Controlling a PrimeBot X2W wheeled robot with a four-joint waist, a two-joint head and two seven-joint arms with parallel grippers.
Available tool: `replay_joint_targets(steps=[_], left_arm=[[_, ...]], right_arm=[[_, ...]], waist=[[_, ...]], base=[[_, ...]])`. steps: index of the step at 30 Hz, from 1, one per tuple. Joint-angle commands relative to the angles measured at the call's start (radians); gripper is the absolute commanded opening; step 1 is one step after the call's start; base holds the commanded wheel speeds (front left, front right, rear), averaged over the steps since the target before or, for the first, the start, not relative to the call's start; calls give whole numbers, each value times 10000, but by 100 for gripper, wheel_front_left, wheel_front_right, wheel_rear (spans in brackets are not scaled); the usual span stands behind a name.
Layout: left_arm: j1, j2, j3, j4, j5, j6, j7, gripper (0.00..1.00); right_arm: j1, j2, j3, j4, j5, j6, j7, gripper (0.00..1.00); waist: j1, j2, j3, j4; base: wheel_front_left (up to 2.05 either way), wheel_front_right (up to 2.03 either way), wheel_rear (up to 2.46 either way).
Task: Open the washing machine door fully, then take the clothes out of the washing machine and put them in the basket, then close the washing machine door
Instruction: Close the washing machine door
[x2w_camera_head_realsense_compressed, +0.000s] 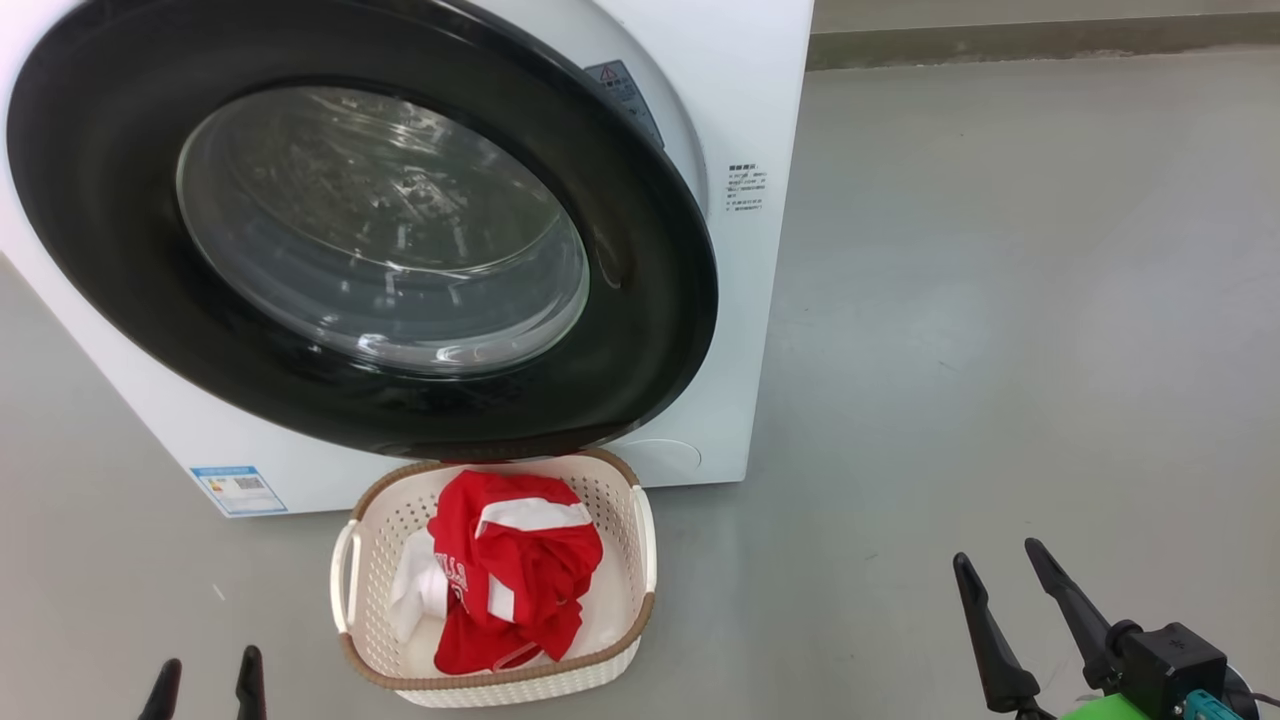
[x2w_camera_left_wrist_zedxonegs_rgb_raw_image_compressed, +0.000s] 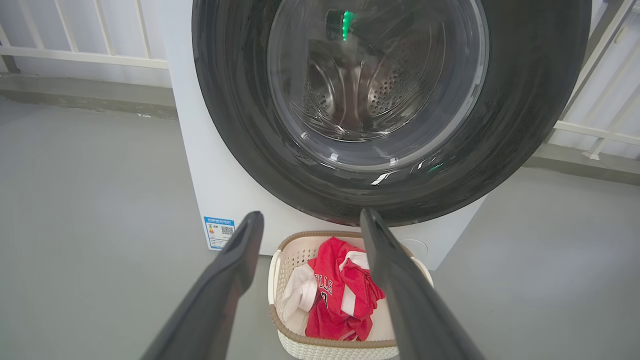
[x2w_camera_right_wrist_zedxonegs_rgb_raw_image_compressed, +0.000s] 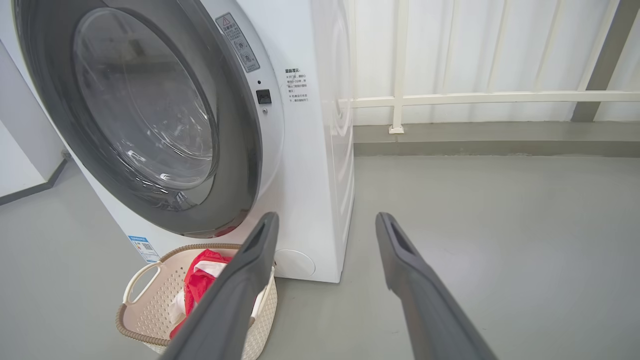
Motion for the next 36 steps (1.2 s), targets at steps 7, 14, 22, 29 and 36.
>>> replay_joint_targets(steps=[7, 14, 22, 29, 36], left_arm=[[-182, 75, 369, -464, 231, -54, -122, 100], [-184, 60, 306, -528, 254, -54, -122, 100], [-255, -52, 82, -590, 305, -54, -122, 100], [-453, -166, -215, -648, 306, -54, -122, 100], [-751, -216, -565, -630, 289, -54, -122, 100]], right_arm=[[-116, -63, 100, -307, 6, 62, -65, 100], [-144, -57, 128, -318, -11, 62, -65, 100], [-390, -60, 324, -317, 38, 62, -65, 18], [-1217, -14, 690, -195, 68, 62, -65, 0], [-2247, 47, 986, 16, 91, 62, -65, 0]], waist=[[0, 0, 51, 30], [0, 0, 63, 79], [0, 0, 86, 304], [0, 0, 241, 742], [0, 0, 519, 1174]], base=[[0, 0, 0], [0, 0, 0], [0, 0, 0], [0, 0, 0], [0, 0, 0]])
